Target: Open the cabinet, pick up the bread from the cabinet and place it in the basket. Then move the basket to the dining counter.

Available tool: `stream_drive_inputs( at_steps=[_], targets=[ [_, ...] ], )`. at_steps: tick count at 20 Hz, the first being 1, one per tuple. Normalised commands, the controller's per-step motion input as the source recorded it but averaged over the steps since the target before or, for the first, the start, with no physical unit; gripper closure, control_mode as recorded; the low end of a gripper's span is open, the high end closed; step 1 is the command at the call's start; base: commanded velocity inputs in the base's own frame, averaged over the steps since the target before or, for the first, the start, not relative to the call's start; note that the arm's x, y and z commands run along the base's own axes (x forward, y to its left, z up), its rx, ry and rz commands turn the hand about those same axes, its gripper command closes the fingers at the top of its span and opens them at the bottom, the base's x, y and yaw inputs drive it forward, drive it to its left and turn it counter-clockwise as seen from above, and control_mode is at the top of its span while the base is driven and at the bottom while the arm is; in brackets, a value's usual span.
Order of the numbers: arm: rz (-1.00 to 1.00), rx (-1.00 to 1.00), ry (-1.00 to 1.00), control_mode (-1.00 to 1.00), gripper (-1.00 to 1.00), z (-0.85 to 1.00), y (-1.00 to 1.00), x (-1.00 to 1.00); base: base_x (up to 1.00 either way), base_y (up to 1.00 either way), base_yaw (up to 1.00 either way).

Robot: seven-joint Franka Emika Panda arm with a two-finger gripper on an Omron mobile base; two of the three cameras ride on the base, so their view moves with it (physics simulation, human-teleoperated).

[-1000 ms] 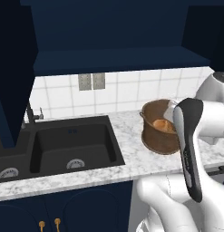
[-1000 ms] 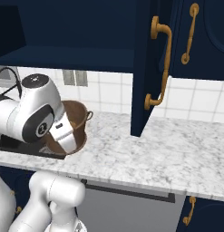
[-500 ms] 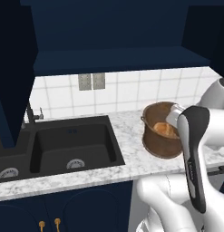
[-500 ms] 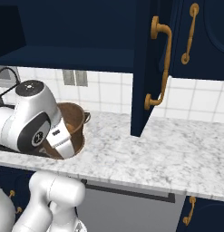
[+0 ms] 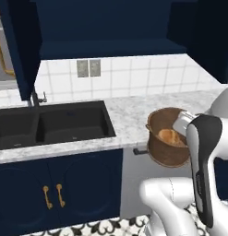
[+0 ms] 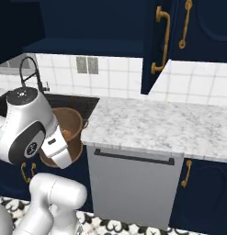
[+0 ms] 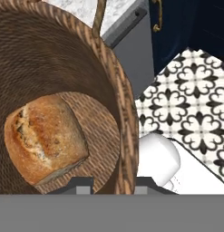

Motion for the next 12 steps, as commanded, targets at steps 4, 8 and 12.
stream_drive_inputs(
  at_steps=[4, 8, 12],
  targets=[
    [0.0, 0.0, 0.0, 1.0, 1.0, 0.0, 0.0, 0.0, -0.88, -0.01, -0.58],
    [0.0, 0.0, 0.0, 1.0, 1.0, 0.0, 0.0, 0.0, -0.26, 0.0, -0.92],
    [0.0, 0.0, 0.0, 1.0, 1.0, 0.0, 0.0, 0.0, -0.03, 0.0, -0.96]
  ],
)
